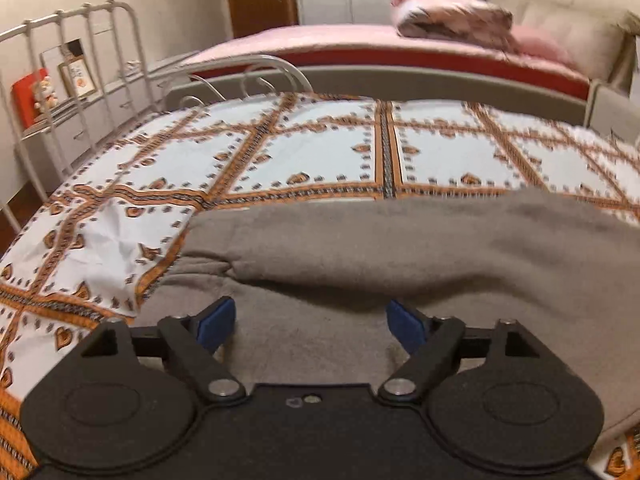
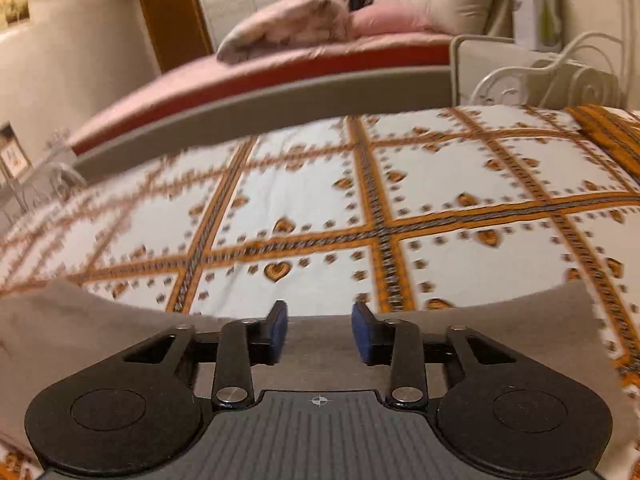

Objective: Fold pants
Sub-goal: 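Grasp the grey sweatpants edge with the left gripper and fold it over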

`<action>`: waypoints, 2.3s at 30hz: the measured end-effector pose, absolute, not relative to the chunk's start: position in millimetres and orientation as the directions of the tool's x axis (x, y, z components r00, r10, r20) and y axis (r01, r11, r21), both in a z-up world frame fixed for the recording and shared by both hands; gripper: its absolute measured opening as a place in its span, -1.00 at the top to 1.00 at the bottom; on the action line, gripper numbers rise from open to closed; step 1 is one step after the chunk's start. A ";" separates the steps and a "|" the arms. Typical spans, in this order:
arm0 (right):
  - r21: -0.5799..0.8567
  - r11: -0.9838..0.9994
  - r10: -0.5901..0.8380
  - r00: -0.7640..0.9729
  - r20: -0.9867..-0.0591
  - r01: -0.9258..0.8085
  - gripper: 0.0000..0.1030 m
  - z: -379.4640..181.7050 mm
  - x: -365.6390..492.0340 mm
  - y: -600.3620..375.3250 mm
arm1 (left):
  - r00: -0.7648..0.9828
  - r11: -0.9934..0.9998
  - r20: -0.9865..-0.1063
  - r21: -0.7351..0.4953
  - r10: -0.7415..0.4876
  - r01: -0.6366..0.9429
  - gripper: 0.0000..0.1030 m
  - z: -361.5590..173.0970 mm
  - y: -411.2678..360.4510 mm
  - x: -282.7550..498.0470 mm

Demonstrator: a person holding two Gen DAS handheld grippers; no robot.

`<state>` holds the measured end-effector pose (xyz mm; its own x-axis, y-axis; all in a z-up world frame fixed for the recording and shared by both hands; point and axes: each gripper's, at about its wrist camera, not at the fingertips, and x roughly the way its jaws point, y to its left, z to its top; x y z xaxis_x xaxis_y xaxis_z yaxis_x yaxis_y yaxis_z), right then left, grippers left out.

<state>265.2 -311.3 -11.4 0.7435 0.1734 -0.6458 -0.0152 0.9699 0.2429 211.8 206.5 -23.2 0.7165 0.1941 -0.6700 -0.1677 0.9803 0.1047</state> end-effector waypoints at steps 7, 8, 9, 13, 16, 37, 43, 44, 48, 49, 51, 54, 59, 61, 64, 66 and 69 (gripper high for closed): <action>0.215 0.975 0.092 0.782 -0.617 0.056 -0.44 -3.3 212.4 -359.1 | 0.716 0.969 -0.656 0.115 0.239 -0.218 -0.61 -10.6 213.7 183.0; 0.227 0.971 0.088 0.777 -0.623 0.072 -0.44 -4.6 208.3 -363.7 | 0.714 0.968 -0.657 0.115 0.243 -0.224 -0.61 -10.1 215.9 179.6; 0.247 0.965 0.089 0.774 -0.627 0.088 -0.44 -6.2 204.8 -369.0 | 0.712 0.967 -0.657 0.116 0.247 -0.229 -0.61 -9.8 217.8 176.8; 0.285 0.950 0.083 0.772 -0.630 0.130 -0.44 -6.8 190.0 -385.5 | 0.694 0.961 -0.684 0.040 0.227 -0.275 -0.57 -10.4 236.6 167.9; 0.262 0.952 0.052 0.758 -0.650 0.159 -0.44 -9.3 181.3 -393.6 | 0.678 0.906 -0.726 -0.204 0.115 -0.372 0.06 -16.5 273.2 161.7; 0.221 0.958 0.025 0.718 -0.696 0.182 -0.48 -21.3 182.4 -394.7 | 0.752 0.855 -0.651 -0.329 0.103 -0.401 0.79 -22.3 302.2 165.4; 0.223 0.958 0.025 0.720 -0.693 0.181 -0.49 -20.8 181.6 -394.8 | 0.778 0.926 -0.585 -0.114 0.230 -0.359 0.82 -4.2 268.8 170.3; 0.224 0.957 0.024 0.718 -0.695 0.185 -0.50 -21.2 181.5 -396.4 | 0.707 0.917 -0.668 -0.090 0.233 -0.387 0.82 -17.7 272.6 176.6; 0.234 0.949 0.013 0.712 -0.702 0.214 -0.51 -23.3 177.6 -406.6 | 0.679 0.897 -0.708 -0.153 0.193 -0.414 0.53 -26.9 286.3 171.7; 0.242 0.944 0.010 0.714 -0.700 0.223 -0.51 -23.2 175.6 -410.8 | 0.678 0.893 -0.707 -0.151 0.203 -0.425 0.48 -25.1 285.3 168.5; 0.272 0.928 0.005 0.723 -0.690 0.253 -0.52 -22.8 169.9 -423.0 | 0.688 0.881 -0.689 -0.155 0.228 -0.448 0.45 -15.7 283.8 161.0; 0.355 0.876 -0.004 0.741 -0.672 0.327 -0.53 -22.7 159.9 -448.6 | 0.741 0.883 -0.600 -0.115 0.303 -0.454 0.40 5.7 269.8 151.9; 0.521 0.729 0.009 0.755 -0.656 0.444 -0.53 -31.5 141.9 -493.3 | 0.822 0.939 -0.524 -0.116 0.221 -0.325 -0.39 15.8 242.7 160.6; 0.564 0.680 0.035 0.748 -0.663 0.468 -0.52 -38.5 137.7 -505.5 | 0.807 0.955 -0.562 -0.097 0.180 -0.280 -0.38 10.6 231.3 172.9; 0.612 0.621 0.073 0.741 -0.668 0.490 -0.49 -48.4 132.2 -515.9 | 0.751 0.967 -0.642 -0.058 0.154 -0.248 -0.39 -3.3 220.2 195.7; 0.629 0.606 0.087 0.745 -0.661 0.486 0.04 -50.1 128.5 -519.5 | 0.723 0.971 -0.675 -0.043 0.146 -0.236 -0.41 -11.7 215.8 204.1; 0.672 0.591 0.142 0.762 -0.632 0.447 0.39 -51.4 126.9 -521.2 | 0.689 0.975 -0.712 -0.027 0.135 -0.219 -0.51 -24.2 212.4 210.3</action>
<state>126.9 -521.2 -51.4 0.7621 0.1416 -0.6318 0.4470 0.5909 0.6716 210.3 212.4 -24.2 0.6888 0.1348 -0.7123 -0.2186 0.9754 -0.0269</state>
